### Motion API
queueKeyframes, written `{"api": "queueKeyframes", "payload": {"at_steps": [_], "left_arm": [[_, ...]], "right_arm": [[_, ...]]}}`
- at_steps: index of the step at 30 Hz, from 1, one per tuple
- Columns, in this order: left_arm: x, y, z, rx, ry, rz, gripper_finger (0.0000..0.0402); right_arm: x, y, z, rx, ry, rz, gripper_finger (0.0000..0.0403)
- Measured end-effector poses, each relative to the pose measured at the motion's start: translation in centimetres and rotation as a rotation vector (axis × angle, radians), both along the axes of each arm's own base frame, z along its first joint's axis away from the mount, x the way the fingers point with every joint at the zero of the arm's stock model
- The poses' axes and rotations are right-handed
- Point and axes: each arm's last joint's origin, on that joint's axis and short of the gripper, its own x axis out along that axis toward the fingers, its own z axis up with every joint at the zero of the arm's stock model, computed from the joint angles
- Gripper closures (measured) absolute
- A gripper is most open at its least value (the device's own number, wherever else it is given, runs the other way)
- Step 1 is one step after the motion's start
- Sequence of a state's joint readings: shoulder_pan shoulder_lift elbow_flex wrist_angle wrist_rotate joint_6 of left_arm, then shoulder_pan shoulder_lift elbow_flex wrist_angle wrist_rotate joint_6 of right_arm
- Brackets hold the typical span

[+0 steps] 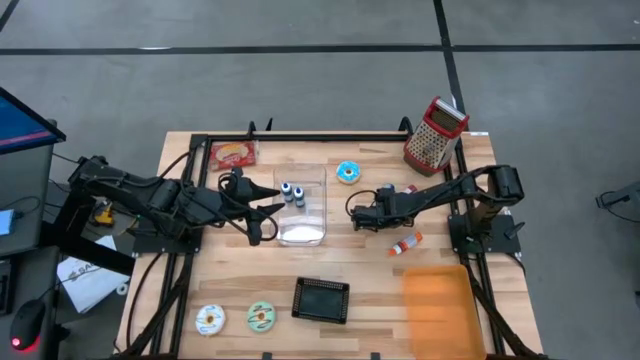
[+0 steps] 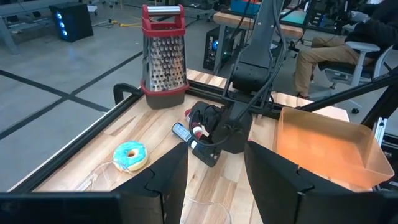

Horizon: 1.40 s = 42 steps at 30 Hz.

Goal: Pick & Place Food Item
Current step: Put the blue food coloring bottle into the transparent bin

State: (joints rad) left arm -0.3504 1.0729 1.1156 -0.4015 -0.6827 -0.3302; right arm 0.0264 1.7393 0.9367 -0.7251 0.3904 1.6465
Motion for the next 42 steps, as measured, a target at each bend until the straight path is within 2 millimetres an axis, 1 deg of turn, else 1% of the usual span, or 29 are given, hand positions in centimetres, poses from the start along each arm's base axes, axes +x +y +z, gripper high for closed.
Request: {"api": "queueKeyframes", "payload": {"at_steps": [11,14,19,21,24,26,28,31,35,39,42], "left_arm": [[0.0,0.0,0.0,-0.001,-0.002,0.000,0.0247],[0.0,0.0,0.0,-0.001,-0.002,0.000,0.0247],[0.0,0.0,0.0,-0.001,-0.002,0.000,0.0247],[0.0,0.0,0.0,-0.001,-0.002,0.000,0.0247],[0.0,0.0,0.0,-0.001,-0.002,0.000,0.0247],[0.0,0.0,0.0,-0.001,-0.002,0.000,0.0247],[0.0,0.0,0.0,-0.001,-0.002,0.000,0.0247],[0.0,0.0,0.0,-0.001,-0.002,0.000,0.0247],[0.0,0.0,0.0,-0.001,-0.003,0.001,0.0247],[0.0,0.0,0.0,-0.001,-0.004,0.001,0.0247],[0.0,0.0,0.0,0.012,0.007,-0.003,0.0247]], "right_arm": [[-0.3,-0.5,0.0,-0.004,0.028,-0.020,0.0319],[-0.3,-0.5,0.0,-0.003,0.029,-0.021,0.0333],[-0.3,-0.3,0.0,-0.004,0.029,-0.014,0.0371],[-0.3,0.0,0.0,-0.003,0.028,-0.004,0.0384],[-0.3,0.8,0.0,-0.003,0.028,0.025,0.0384],[-0.3,1.7,0.1,0.006,0.026,0.054,0.0384],[-0.3,3.0,0.5,0.025,0.014,0.094,0.0384],[-0.2,5.4,2.6,0.031,-0.045,0.171,0.0384],[-0.4,7.8,6.7,0.025,-0.146,0.306,0.0384],[-1.5,8.9,11.7,0.068,-0.321,0.394,0.0384],[-3.1,8.8,14.8,0.102,-0.468,0.409,0.0384]]}}
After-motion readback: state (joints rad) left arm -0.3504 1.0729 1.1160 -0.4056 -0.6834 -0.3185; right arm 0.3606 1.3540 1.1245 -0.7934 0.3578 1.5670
